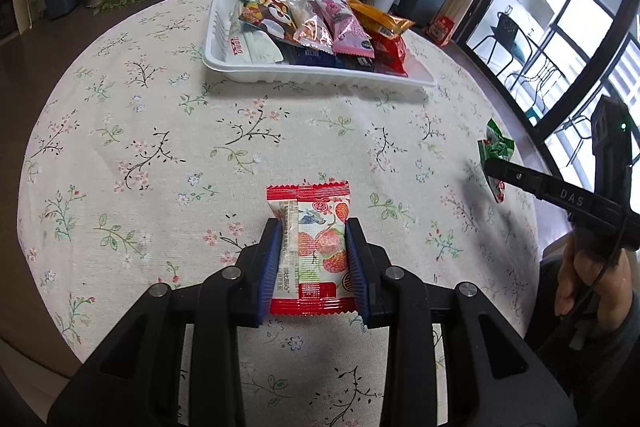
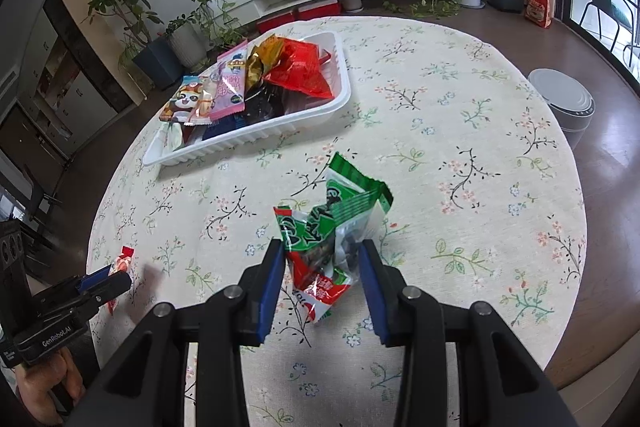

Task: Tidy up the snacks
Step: 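Carry the strawberry packet and green wrapper over the white tray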

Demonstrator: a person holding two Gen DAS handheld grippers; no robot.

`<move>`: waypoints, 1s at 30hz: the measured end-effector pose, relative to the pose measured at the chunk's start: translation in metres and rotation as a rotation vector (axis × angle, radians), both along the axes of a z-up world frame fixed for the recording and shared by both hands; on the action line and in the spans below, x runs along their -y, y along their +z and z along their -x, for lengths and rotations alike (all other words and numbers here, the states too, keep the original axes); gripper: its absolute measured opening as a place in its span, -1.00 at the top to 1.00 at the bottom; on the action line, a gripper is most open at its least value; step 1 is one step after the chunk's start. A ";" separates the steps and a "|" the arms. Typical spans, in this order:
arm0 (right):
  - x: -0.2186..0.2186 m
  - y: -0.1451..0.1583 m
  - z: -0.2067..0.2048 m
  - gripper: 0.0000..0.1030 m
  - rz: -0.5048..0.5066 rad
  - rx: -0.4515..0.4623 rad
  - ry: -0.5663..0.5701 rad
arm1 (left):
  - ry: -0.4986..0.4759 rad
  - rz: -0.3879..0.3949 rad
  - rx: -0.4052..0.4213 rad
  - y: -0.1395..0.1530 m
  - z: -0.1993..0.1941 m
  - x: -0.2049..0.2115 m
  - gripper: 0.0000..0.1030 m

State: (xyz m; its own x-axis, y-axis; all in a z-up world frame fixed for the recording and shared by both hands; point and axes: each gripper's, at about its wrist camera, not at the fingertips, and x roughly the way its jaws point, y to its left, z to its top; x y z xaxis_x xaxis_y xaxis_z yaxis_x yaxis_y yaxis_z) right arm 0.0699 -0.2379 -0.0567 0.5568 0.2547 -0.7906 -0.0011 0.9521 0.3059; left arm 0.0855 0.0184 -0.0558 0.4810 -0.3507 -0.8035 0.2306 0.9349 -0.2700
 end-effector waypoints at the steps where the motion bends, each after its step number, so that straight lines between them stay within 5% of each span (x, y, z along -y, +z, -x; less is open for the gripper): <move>1: 0.001 0.001 0.000 0.21 0.000 0.002 -0.002 | 0.005 0.009 0.001 0.002 0.000 -0.002 0.43; 14: 0.017 0.044 -0.018 0.21 0.008 0.078 -0.010 | 0.020 0.101 0.086 0.056 -0.033 -0.018 0.43; 30: -0.035 0.155 -0.113 0.21 0.058 0.266 0.163 | -0.026 0.125 0.230 0.160 -0.151 -0.001 0.43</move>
State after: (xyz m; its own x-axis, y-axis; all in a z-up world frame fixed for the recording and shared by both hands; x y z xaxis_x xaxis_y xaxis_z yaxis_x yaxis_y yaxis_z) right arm 0.1830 -0.2030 0.0979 0.7016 0.3165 -0.6384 -0.2282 0.9486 0.2194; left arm 0.2366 0.0195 0.1042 0.6357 -0.4546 -0.6239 0.3225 0.8907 -0.3205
